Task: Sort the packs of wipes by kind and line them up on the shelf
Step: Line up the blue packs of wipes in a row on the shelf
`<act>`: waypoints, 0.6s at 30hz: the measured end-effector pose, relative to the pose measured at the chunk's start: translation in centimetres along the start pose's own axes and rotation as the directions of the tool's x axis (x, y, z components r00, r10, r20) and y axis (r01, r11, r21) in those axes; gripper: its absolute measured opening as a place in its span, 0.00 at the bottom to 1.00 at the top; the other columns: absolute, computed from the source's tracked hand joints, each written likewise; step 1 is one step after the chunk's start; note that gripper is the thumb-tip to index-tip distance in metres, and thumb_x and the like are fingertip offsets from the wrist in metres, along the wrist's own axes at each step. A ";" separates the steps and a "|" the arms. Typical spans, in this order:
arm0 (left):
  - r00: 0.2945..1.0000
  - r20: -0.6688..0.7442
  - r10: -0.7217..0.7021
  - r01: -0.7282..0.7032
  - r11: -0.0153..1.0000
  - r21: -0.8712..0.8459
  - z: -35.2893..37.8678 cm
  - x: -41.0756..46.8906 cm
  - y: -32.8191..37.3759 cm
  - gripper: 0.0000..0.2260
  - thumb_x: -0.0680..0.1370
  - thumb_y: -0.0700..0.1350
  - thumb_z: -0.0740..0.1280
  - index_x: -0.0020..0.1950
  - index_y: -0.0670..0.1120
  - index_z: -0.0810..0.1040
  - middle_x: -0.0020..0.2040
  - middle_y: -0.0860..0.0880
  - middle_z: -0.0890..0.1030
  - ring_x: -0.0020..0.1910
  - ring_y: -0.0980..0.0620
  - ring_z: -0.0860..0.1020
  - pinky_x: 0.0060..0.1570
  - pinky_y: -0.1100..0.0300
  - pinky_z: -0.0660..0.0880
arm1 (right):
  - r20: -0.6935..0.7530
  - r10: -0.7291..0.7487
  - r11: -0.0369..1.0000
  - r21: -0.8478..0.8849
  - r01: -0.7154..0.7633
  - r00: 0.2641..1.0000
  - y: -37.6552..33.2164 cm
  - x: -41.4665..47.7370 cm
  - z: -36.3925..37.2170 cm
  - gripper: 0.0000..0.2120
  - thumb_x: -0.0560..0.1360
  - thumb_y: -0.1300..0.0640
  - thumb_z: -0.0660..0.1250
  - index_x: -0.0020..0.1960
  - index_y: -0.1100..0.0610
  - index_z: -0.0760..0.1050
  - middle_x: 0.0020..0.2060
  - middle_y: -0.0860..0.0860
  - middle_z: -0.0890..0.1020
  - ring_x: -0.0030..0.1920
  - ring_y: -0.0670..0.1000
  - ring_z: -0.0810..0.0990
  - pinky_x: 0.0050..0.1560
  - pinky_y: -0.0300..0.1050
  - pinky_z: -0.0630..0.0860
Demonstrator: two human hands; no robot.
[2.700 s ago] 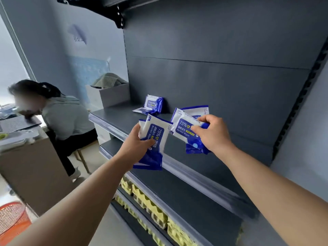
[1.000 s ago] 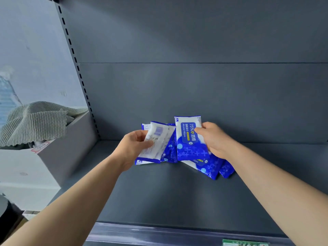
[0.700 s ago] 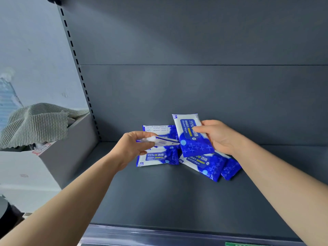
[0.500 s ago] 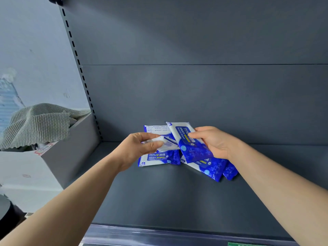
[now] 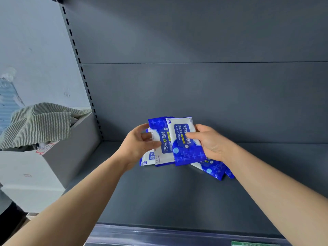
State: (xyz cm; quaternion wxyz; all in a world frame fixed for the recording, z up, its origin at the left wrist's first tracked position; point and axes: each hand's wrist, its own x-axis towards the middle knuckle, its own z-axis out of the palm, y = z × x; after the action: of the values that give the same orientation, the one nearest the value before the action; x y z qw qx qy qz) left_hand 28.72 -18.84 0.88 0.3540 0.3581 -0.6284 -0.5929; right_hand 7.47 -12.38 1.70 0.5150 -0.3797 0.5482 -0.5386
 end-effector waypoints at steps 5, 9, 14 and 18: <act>0.995 0.074 -0.061 0.051 0.990 0.131 -0.5 0.5 0.8 0.24 0.78 0.38 0.68 0.71 0.50 0.66 0.56 0.47 0.83 0.52 0.45 0.83 0.48 0.47 0.80 | -0.026 -0.139 0.964 -0.230 0.129 0.990 -1.0 0.3 -0.3 0.09 0.76 0.61 0.68 0.55 0.57 0.73 0.51 0.55 0.83 0.49 0.56 0.84 0.54 0.57 0.79; 0.991 0.096 -0.096 0.082 0.987 0.135 -0.2 0.8 1.6 0.17 0.76 0.43 0.70 0.64 0.43 0.75 0.53 0.43 0.84 0.51 0.42 0.83 0.55 0.44 0.78 | -0.006 -0.096 0.969 -0.228 0.092 0.995 -1.3 0.6 -0.3 0.09 0.77 0.63 0.66 0.56 0.58 0.73 0.47 0.54 0.83 0.45 0.54 0.84 0.48 0.53 0.80; 0.950 0.210 -0.232 0.198 0.966 0.167 -0.7 0.0 0.3 0.20 0.69 0.35 0.75 0.60 0.42 0.77 0.54 0.43 0.84 0.52 0.43 0.83 0.54 0.48 0.79 | -0.117 -0.082 0.993 -0.095 0.072 0.990 -0.8 1.3 -0.6 0.05 0.77 0.63 0.66 0.51 0.57 0.72 0.49 0.57 0.82 0.44 0.54 0.83 0.41 0.49 0.80; 0.988 -0.029 -0.153 0.152 0.988 -0.009 -1.1 0.3 -0.4 0.14 0.75 0.33 0.69 0.59 0.42 0.75 0.53 0.41 0.83 0.44 0.45 0.84 0.40 0.52 0.82 | -0.023 -0.123 0.958 -0.265 0.112 0.992 -0.8 1.6 -1.4 0.08 0.76 0.65 0.67 0.54 0.58 0.75 0.51 0.58 0.83 0.47 0.57 0.83 0.50 0.55 0.80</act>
State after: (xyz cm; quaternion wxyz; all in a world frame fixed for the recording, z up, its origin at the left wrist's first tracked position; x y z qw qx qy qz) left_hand 29.49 -19.69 0.56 0.3181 0.4126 -0.5918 -0.6151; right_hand 5.71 -13.72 2.09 0.4162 -0.4661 0.6014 -0.4978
